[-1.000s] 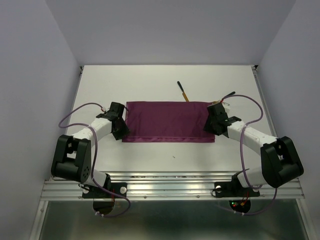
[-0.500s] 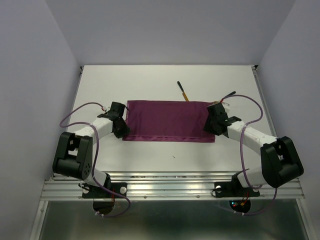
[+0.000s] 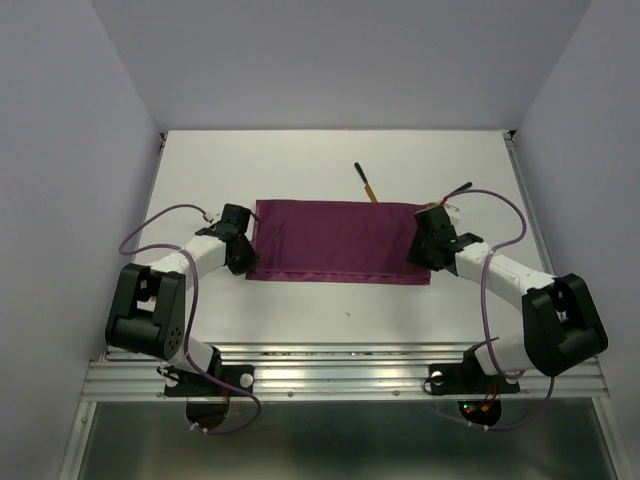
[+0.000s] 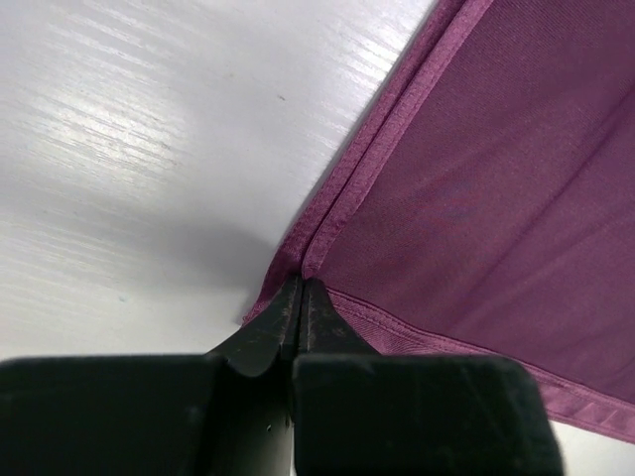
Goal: Fold the napkin into a case and place the utensils inside
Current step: Smooth out the rectangle-folded napkin at the center of the board.
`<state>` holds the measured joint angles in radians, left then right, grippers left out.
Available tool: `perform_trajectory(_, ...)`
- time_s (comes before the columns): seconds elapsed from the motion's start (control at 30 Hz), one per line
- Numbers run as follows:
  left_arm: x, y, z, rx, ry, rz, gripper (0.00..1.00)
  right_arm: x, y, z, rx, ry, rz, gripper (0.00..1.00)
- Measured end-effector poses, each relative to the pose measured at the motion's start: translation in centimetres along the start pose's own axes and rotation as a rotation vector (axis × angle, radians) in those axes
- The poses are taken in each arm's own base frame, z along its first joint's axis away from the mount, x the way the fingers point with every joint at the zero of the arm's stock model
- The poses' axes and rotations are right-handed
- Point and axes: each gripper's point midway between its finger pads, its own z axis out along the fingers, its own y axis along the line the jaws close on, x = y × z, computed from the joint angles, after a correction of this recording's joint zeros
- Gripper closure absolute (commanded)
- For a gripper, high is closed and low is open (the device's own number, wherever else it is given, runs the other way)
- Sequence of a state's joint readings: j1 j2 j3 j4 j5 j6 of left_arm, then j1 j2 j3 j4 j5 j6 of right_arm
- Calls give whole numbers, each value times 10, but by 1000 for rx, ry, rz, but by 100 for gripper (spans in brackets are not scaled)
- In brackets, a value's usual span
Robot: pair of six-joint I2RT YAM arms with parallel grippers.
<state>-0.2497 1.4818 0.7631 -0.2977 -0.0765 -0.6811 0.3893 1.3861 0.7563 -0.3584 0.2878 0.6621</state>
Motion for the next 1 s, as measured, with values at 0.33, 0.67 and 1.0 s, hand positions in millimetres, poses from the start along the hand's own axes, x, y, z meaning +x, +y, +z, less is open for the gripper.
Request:
perform_trajectory(0.33,-3,1,-10,0,-15,6,100,-8,-7,-3,20,-36,-4,46)
perform_trajectory(0.67,-17,-9,-28,39,-56,12,100,-8,-34,3,45,3,43,53)
perform_trajectory(1.0,-18,-10,-28,45,-56,25,92,19,-36,10,31,88,26,57)
